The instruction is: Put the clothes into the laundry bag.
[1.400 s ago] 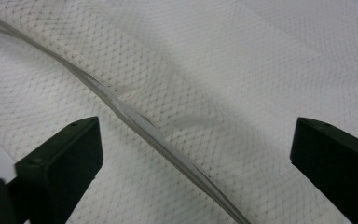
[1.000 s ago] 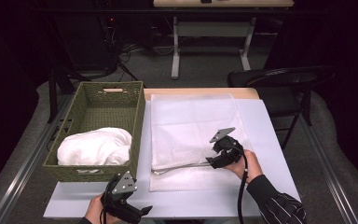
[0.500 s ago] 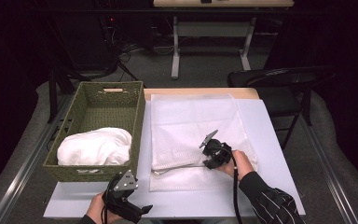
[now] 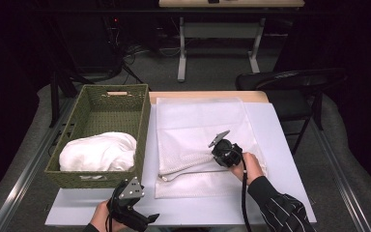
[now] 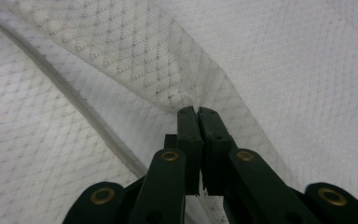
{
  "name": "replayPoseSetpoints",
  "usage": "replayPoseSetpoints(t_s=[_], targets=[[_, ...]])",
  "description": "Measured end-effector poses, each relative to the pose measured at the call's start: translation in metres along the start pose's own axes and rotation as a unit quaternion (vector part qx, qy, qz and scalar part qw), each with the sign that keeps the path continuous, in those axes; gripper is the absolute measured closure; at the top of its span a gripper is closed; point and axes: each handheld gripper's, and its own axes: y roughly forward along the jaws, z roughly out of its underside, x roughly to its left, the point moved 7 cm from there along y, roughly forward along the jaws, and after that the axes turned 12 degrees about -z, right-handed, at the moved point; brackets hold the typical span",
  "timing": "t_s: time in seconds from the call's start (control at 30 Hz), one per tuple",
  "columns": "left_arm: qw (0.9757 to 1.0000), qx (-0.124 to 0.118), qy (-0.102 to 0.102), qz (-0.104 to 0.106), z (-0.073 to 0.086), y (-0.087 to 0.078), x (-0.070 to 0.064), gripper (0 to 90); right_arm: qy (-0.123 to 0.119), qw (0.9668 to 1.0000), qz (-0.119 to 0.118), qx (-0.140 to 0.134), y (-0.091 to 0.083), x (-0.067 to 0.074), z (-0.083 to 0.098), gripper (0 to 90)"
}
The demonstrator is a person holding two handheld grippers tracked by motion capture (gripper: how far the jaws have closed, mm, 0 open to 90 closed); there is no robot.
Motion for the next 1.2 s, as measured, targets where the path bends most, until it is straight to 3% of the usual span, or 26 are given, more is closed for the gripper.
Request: replayPoseSetpoints(t_s=[0.1,0.17,0.3,0.4,0.47,0.77,0.93,1.07,1.2], targets=[[1.0000,-0.001,0.001,-0.001,0.000,0.000,0.000,0.0,0.009,0.9996,-0.015,0.023,0.013,0.000,0.003,86.1],[1.0000,-0.002,-0.001,-0.001,0.000,-0.001,0.000,0.0,0.013,0.9991,-0.035,0.020,0.014,0.001,0.006,80.2],[1.0000,-0.003,-0.001,0.002,0.001,-0.002,0.000,0.0,0.035,0.9981,-0.050,0.003,0.009,-0.002,0.007,53.7],[1.0000,-0.003,0.000,0.004,0.000,-0.002,0.000,0.0,0.028,0.9975,-0.064,0.013,0.015,0.000,0.007,46.4],[1.0000,-0.004,-0.001,0.004,0.000,-0.001,0.000,0.0,0.029,0.9973,-0.062,0.026,0.019,0.000,0.008,46.2],[1.0000,0.000,0.001,0.007,0.000,0.000,-0.001,0.0,0.050,0.9967,-0.064,0.006,0.019,-0.009,0.008,64.1],[0.9999,0.004,0.005,0.015,0.000,0.001,-0.003,0.0,0.045,0.9977,-0.051,0.002,0.019,-0.006,0.007,86.9],[0.9999,0.003,0.008,0.014,0.000,0.001,-0.004,0.0,0.028,0.9988,-0.037,0.011,0.018,-0.003,0.006,88.8],[0.9999,0.004,0.006,0.014,0.000,0.001,-0.002,0.0,0.039,0.9987,-0.031,-0.004,0.008,-0.002,0.003,88.6]])
